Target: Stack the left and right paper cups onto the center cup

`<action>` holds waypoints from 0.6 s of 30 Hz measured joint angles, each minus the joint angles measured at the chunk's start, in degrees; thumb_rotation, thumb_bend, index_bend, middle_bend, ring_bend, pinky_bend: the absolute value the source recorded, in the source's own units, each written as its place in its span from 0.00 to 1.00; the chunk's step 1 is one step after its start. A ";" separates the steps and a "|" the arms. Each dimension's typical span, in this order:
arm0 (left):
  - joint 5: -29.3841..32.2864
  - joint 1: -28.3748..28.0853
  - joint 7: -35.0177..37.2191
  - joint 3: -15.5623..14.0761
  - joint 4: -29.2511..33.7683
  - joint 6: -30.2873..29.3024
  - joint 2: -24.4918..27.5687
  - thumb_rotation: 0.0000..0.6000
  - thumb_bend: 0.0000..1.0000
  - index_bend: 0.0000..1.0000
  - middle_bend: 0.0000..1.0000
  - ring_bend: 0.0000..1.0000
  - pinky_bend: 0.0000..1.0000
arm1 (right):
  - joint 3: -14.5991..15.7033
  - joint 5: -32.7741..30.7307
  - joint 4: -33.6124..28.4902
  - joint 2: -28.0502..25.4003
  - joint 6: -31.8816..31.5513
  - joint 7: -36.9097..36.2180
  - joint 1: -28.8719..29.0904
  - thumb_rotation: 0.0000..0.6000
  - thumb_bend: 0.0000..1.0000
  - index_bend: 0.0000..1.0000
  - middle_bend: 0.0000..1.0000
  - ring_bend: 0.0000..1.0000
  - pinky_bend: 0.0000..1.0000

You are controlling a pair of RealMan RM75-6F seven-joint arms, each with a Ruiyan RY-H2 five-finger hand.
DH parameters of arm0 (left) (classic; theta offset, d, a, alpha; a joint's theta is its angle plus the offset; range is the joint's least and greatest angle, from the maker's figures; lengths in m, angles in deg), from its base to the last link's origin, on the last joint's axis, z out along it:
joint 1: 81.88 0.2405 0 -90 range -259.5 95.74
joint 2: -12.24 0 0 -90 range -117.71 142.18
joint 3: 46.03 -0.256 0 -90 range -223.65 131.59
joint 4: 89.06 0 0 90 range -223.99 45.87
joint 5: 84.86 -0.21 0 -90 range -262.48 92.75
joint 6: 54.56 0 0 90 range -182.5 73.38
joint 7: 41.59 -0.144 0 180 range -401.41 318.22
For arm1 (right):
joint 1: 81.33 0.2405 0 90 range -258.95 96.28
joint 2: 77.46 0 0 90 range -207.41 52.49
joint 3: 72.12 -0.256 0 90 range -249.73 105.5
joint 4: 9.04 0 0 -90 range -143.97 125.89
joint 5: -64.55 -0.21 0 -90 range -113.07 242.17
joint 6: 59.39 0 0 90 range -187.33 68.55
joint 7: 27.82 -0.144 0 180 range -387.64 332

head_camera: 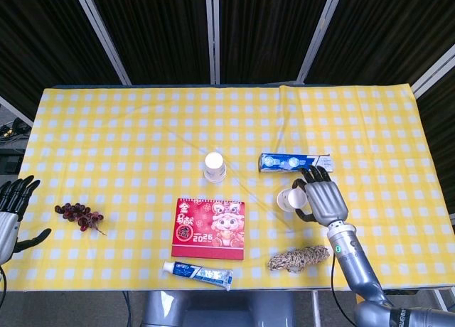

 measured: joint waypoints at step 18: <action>2.50 -0.75 -0.12 2.03 -2.16 4.12 -1.03 1.00 0.18 0.02 0.00 0.00 0.00 | -8.60 -3.33 8.31 9.06 2.84 -6.50 10.53 1.00 0.22 0.46 0.13 0.00 0.08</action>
